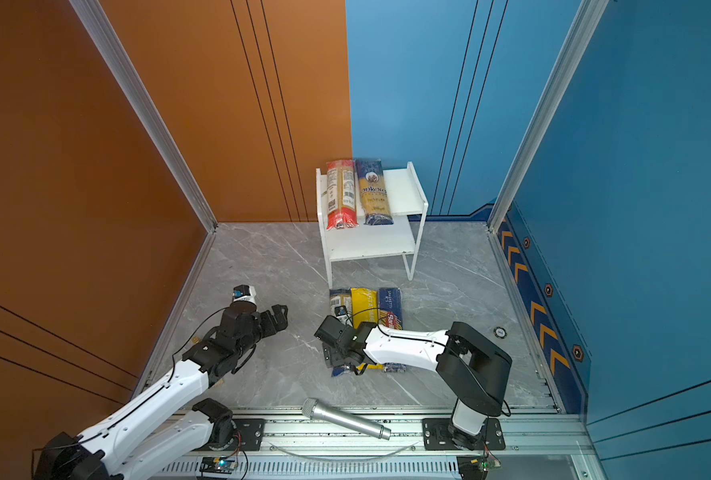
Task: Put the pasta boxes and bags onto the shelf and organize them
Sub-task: 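Close the right gripper around the end of the clear-wrapped spaghetti bag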
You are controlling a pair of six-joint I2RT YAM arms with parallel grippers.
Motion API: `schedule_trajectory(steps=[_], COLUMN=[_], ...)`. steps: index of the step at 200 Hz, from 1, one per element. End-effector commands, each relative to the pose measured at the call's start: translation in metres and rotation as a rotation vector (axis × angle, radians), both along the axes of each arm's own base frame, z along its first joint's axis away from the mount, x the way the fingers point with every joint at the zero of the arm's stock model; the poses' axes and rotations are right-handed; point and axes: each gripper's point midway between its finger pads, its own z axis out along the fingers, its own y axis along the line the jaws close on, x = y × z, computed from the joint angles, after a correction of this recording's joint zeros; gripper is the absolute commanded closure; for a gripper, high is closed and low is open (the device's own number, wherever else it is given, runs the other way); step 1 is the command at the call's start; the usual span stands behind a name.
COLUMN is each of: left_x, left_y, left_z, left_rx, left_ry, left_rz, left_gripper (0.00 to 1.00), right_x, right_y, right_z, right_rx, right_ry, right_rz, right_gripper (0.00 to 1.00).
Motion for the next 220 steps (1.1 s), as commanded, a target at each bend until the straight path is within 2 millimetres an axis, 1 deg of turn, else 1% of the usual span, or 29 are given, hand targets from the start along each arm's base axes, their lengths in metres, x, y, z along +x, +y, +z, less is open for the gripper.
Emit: schedule_trajectory(steps=[1,38,65,101,125,169,180,204,220], left_x=[0.002,0.002,0.002,0.002,0.003,0.006,0.006,0.005,0.005], left_y=[-0.001,-0.001,0.000,0.001,0.000,-0.001,-0.001,0.000,0.000], left_z=[0.001,-0.001,-0.001,-0.004,-0.007,-0.005,-0.005,-0.005,-0.007], left_rx=[-0.007,-0.004,0.000,0.005,0.006,0.005,0.005,0.007,0.009], left_ry=[-0.002,0.003,0.004,0.009,0.015,0.013,0.015,0.017,0.022], left_rz=[-0.003,-0.002,0.000,0.009,0.006,0.006,0.007,0.010,0.012], left_gripper=[0.02,0.02,0.02,0.02,0.02,0.02,0.02,0.02,0.02], right_x=[-0.004,-0.007,-0.006,-0.007,-0.007,-0.004,-0.004,-0.005,-0.007], right_y=[0.006,0.009,0.004,-0.002,-0.005,-0.016,-0.020,-0.021,-0.019], right_z=[-0.011,-0.028,-0.037,-0.053,-0.060,-0.065,-0.068,-0.073,-0.073], right_rx=[0.007,-0.005,-0.032,-0.087,-0.110,-0.185,-0.215,-0.231,-0.226], right_ry=[0.038,0.074,0.077,0.083,0.084,0.069,0.071,0.085,0.094], right_rz=[-0.016,-0.015,-0.032,-0.029,-0.030,-0.028,-0.024,-0.014,-0.008], right_gripper=[0.11,0.15,0.17,0.23,0.30,0.37,0.40,0.57,0.64])
